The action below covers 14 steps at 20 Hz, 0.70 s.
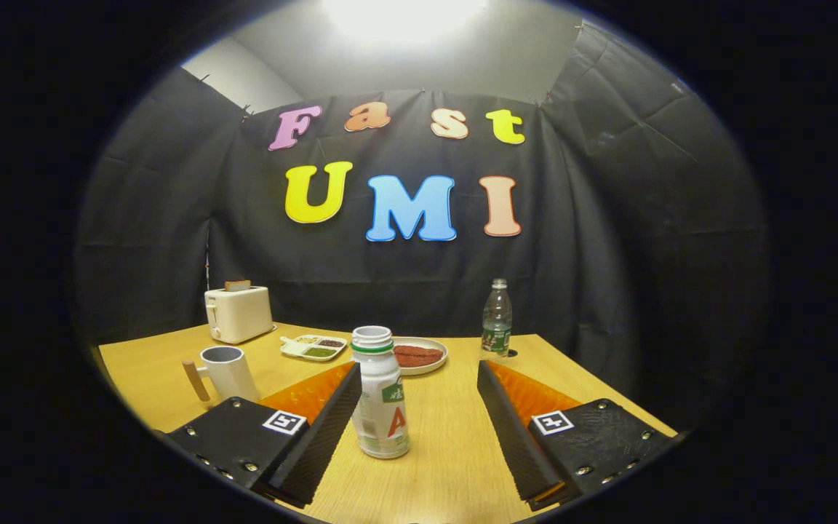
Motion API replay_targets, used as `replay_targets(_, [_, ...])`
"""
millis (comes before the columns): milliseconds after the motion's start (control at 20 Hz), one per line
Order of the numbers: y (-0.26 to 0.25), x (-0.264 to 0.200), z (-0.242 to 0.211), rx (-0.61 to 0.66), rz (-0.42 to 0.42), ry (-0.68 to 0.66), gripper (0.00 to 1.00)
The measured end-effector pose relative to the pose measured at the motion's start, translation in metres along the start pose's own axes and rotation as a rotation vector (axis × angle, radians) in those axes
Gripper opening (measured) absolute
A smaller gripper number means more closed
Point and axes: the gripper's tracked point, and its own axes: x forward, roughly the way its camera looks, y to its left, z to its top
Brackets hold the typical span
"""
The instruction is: Take the bottle from table, then pour the juice into the cup, finally place the bottle on the coaster
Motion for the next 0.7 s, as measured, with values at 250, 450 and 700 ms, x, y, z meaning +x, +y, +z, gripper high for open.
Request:
replay_targets(250, [0.016, 0.006, -0.020, 0.036, 0.040, 0.031, 0.97])
replay_targets(450, [0.027, 0.021, -0.032, 0.042, 0.049, 0.054, 0.97])
replay_targets(700, [0.034, 0.041, -0.048, 0.034, 0.034, 0.081, 0.97])
